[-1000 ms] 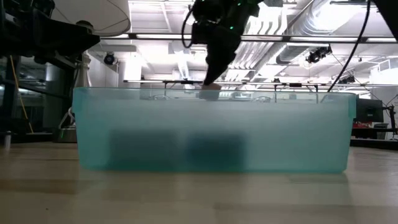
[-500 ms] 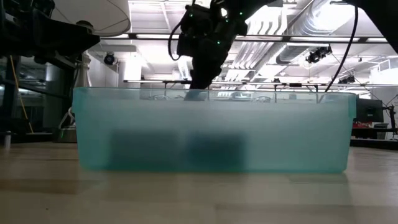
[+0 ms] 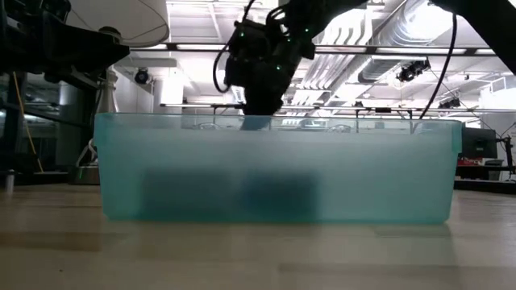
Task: Pick & Place Office items
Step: Put the white charger adapter into transparent bin
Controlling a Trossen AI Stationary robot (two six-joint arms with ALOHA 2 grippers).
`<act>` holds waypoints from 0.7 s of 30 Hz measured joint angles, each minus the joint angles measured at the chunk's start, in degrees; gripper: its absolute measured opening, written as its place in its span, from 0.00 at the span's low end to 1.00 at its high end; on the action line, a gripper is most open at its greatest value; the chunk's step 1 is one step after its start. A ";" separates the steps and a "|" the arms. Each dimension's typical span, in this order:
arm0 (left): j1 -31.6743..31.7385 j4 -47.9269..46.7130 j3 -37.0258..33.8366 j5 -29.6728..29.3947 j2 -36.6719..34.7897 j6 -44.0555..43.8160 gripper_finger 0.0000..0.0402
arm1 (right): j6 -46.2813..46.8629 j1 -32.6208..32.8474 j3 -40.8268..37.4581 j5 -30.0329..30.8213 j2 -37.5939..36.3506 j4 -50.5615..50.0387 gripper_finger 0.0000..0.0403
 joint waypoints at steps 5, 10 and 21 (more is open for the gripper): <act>0.02 0.00 0.00 0.00 0.00 0.00 0.46 | 0.91 -0.21 0.01 -2.08 1.01 -0.74 0.27; 0.02 0.00 -0.02 0.02 -0.01 0.00 0.46 | 0.99 -0.33 0.02 -2.23 1.29 -0.95 0.27; 0.02 0.00 -0.02 0.01 -0.01 0.00 0.46 | 0.66 -0.33 0.02 -1.22 1.33 -0.74 0.31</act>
